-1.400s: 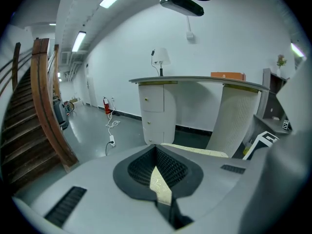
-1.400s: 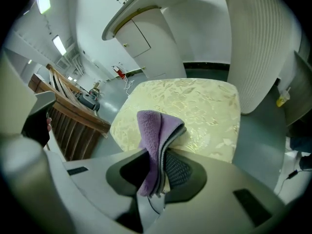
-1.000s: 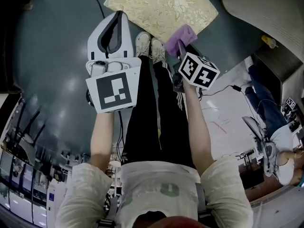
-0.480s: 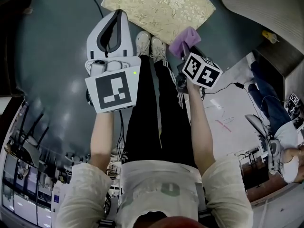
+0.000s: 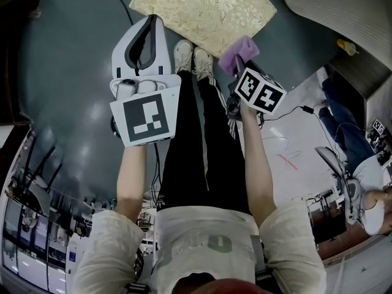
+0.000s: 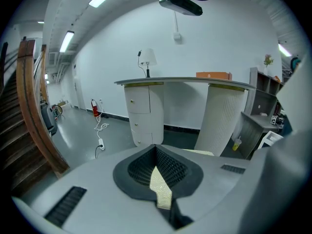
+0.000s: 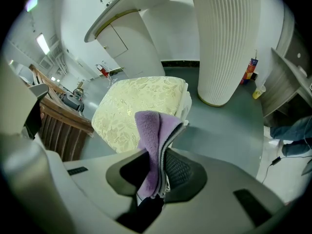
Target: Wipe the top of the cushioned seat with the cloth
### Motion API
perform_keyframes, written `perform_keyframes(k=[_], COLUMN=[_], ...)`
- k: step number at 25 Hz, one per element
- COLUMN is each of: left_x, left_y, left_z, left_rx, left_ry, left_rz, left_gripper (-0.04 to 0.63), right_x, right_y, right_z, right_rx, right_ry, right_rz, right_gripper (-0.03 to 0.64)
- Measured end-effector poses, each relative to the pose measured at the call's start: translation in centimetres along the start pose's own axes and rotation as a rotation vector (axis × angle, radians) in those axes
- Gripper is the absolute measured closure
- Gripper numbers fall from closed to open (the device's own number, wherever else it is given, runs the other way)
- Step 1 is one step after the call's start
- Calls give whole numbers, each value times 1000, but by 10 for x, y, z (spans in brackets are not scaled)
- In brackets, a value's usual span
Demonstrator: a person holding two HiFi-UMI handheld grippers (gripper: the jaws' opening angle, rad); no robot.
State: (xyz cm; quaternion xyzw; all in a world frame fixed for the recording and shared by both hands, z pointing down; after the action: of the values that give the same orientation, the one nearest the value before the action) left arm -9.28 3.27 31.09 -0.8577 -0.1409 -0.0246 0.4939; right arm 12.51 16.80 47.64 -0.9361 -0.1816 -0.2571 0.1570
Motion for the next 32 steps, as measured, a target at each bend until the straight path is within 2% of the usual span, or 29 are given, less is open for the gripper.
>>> perform_keyframes(k=[11, 16, 19, 24, 29, 32], left_x=[-1, -8, -21, -72, -103, -109], left_y=[11, 32, 65, 130, 210, 241], left_z=[5, 18, 31, 39, 94, 130], left_rx=[15, -2, 6, 80, 155, 204], left_ry=[7, 14, 31, 73, 109, 105], left_rz=[12, 28, 39, 99, 176, 176], left_gripper=[589, 589, 589, 589, 589, 589], right_x=[-6, -29, -72, -192, -308, -353], right_y=[4, 25, 71, 160, 197, 191], right_z=[2, 11, 30, 68, 180, 246], right_rx=[-27, -21, 57, 222, 390, 504], right_ry=[-20, -31, 3, 91, 206, 235], right_rz=[4, 9, 71, 313, 545, 657], right_gripper=[529, 528, 528, 528, 528, 528])
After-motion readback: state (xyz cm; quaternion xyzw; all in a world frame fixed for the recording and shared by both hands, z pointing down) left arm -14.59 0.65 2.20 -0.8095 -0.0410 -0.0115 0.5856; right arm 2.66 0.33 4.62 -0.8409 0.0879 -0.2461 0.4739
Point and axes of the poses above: the fingertips, and each gripper's own axes: z backward along the fingers, x to its right, y out of its top, the point moved 7 cm from there along z, backward along the fingers, and after that the axes turned 15 degrees about y, right-handed, at the moved point
